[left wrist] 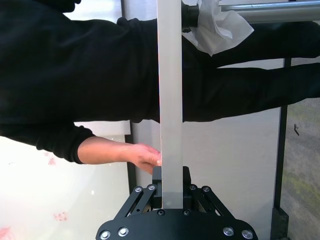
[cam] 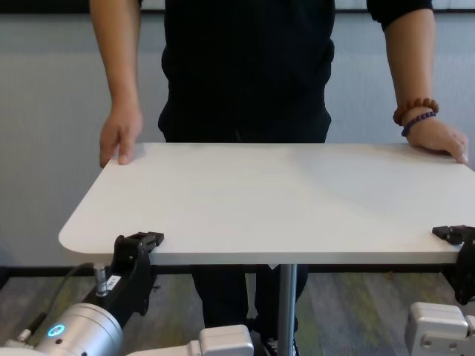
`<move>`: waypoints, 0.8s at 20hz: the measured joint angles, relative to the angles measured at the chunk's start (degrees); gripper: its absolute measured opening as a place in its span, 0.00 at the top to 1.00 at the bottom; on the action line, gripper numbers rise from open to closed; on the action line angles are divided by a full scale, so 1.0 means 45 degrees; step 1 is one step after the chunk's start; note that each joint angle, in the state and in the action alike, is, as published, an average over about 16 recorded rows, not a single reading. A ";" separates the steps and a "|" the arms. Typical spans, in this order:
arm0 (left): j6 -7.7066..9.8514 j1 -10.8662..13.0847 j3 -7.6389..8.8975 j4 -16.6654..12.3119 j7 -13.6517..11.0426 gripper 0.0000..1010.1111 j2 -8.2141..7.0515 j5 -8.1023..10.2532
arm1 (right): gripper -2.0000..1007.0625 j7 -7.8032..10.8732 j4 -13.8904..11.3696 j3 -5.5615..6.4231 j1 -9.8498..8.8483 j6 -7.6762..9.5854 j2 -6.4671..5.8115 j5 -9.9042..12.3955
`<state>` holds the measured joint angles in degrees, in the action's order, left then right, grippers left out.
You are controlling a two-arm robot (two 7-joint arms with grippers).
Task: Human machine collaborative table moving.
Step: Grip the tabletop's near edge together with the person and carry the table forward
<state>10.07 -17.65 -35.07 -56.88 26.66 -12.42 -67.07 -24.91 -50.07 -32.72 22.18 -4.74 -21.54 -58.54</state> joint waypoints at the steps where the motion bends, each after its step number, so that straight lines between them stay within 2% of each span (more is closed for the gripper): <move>1: 0.0000 0.0000 0.0000 0.0000 0.0000 0.78 -0.0001 0.0000 | 0.80 0.0002 -0.0003 0.0003 -0.0002 0.0001 0.0000 0.0002; 16: -0.0056 0.0000 0.0014 -0.0035 0.0000 0.78 -0.0019 0.0019 | 0.80 0.0027 -0.0050 -0.0002 -0.0019 0.0011 -0.0021 -0.0031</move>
<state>9.82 -17.65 -35.01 -57.03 26.66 -12.51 -66.98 -24.79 -50.29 -32.73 22.09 -4.69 -21.64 -58.68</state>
